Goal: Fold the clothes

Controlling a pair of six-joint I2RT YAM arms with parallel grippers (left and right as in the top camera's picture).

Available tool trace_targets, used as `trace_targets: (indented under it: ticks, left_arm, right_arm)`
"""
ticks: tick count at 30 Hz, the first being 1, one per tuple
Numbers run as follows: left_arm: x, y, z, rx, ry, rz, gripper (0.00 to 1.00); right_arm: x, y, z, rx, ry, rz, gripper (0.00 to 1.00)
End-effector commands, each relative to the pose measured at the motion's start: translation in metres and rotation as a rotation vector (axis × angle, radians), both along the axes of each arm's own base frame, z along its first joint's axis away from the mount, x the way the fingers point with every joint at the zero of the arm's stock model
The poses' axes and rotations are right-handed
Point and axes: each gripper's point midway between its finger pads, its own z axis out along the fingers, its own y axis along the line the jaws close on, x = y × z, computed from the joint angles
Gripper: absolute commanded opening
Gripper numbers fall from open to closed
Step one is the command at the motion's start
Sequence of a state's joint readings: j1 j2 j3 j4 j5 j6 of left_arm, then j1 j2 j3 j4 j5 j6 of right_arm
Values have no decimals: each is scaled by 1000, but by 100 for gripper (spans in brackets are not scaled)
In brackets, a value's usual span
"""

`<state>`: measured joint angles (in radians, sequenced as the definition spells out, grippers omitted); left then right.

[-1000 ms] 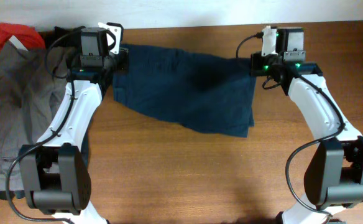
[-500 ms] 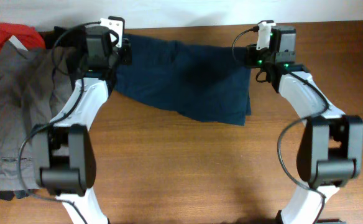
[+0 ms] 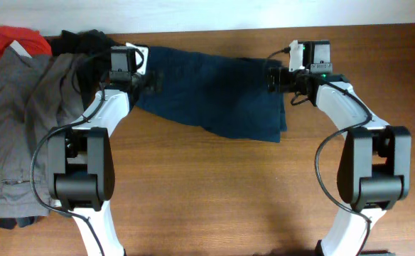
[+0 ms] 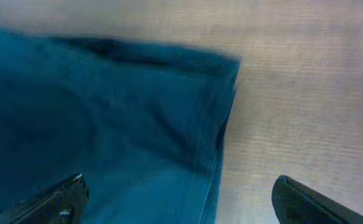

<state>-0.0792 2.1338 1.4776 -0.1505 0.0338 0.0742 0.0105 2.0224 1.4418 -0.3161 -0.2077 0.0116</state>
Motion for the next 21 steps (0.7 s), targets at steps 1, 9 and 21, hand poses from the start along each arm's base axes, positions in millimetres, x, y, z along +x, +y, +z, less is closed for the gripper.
trace_targets:
  ticks: [1,9,21]
  left_arm:
    - [-9,-1,38,-2,-15,2,99]
    - [-39,2,32,8,110,2,99]
    - [-58,24,72,60,102,67,99]
  right_arm:
    - [-15,9,30,61,10,34,99]
    - [-55,30,13,187,206,65,100]
    - [-49,51,-3,194,200,111,4]
